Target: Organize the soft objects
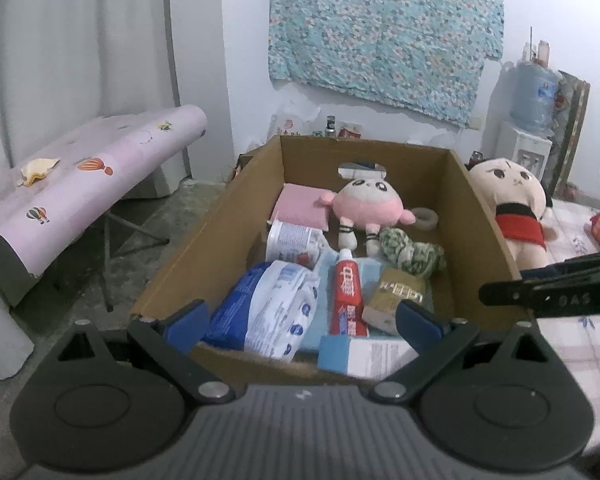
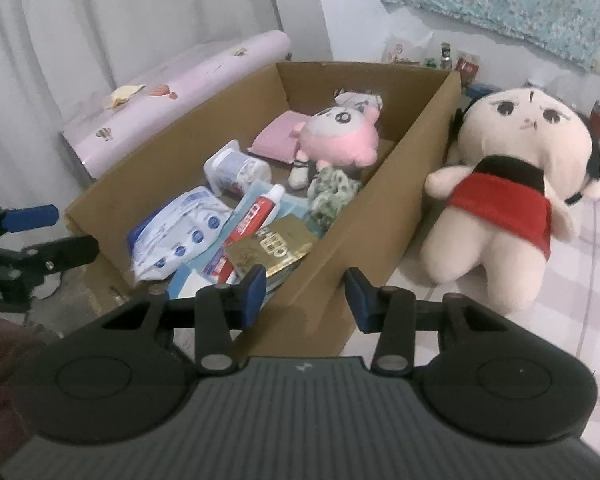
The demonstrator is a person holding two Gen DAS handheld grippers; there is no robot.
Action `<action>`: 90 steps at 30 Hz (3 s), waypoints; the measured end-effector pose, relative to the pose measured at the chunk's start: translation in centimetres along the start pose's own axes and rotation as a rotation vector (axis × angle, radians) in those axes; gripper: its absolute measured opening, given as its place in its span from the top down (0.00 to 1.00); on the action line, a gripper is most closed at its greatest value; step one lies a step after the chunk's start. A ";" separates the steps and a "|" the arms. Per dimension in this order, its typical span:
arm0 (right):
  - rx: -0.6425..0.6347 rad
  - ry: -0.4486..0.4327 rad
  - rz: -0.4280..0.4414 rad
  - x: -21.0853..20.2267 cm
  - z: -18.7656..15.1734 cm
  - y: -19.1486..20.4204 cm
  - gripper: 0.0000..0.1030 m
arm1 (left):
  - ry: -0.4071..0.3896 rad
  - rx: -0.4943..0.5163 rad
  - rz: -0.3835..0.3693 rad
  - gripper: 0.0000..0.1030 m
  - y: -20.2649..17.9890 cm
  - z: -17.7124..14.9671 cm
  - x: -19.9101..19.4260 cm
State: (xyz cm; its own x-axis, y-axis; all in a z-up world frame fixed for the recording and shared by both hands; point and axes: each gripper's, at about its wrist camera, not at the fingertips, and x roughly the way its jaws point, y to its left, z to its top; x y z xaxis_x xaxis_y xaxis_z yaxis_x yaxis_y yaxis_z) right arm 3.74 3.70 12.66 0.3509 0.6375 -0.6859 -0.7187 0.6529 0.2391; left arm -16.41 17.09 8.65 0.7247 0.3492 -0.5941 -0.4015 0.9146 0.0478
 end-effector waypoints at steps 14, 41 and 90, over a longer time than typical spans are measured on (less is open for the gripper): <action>-0.126 0.058 0.023 -2.2 -1.1 1.7 0.59 | 0.051 0.049 -0.054 0.10 1.8 -0.6 -1.1; 0.003 -0.029 0.256 -1.6 -2.6 -2.7 0.40 | 0.538 0.312 -0.451 0.52 -11.6 9.4 25.8; 0.091 -0.437 0.122 -4.0 -1.0 -2.0 0.41 | -0.517 -0.167 0.182 0.00 -6.1 -2.9 -3.4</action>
State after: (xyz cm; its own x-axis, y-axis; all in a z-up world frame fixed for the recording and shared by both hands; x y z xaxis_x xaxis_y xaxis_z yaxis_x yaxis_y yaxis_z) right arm 3.11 -0.57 14.27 0.5018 0.8115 -0.2994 -0.7213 0.5836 0.3729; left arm -18.05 9.75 8.00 0.7987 0.5905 -0.1158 -0.5978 0.8007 -0.0398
